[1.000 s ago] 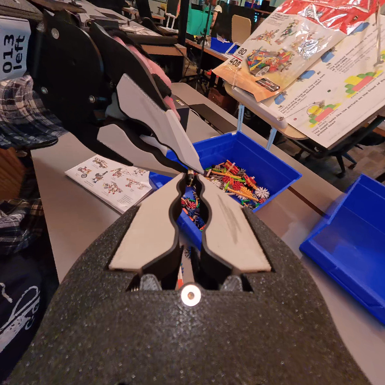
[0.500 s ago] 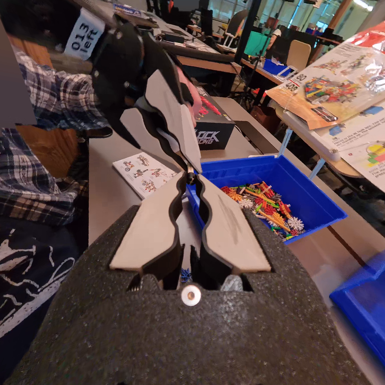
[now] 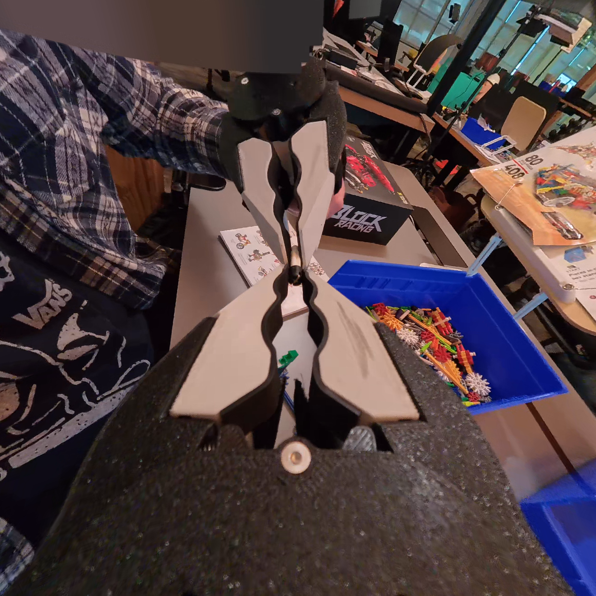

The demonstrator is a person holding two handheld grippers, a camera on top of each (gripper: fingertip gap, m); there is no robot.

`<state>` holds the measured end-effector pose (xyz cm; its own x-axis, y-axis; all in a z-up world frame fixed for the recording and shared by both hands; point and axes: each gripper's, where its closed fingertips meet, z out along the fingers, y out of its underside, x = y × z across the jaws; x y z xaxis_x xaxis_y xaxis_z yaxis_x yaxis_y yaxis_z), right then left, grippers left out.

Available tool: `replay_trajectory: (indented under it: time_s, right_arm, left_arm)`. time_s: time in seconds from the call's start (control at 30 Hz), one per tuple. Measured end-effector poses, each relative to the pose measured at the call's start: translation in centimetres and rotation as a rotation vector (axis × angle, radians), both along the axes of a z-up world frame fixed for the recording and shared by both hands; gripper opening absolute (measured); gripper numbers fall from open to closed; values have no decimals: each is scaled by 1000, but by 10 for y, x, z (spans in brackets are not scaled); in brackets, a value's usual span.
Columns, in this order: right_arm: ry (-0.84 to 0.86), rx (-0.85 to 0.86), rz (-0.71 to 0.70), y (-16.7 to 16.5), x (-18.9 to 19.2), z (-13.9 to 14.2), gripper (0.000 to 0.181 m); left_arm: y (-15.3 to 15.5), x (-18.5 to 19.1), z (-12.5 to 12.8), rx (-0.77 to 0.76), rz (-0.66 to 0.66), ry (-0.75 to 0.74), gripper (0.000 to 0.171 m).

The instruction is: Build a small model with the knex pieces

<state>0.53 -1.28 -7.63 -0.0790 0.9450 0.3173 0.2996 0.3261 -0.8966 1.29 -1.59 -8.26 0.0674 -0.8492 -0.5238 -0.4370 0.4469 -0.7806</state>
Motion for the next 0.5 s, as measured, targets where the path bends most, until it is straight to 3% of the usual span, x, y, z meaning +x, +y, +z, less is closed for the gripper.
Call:
replay_trajectory:
  time_s: [0.37, 0.5]
  right_arm:
    - [-70, 185, 33, -24, 0, -7, 7]
    - [-56, 94, 55, -29, 0, -12, 7]
  left_arm:
    - [-29, -1, -6, -313, -113, -132, 3]
    - [-32, -2, -9, -135, -57, -62, 3]
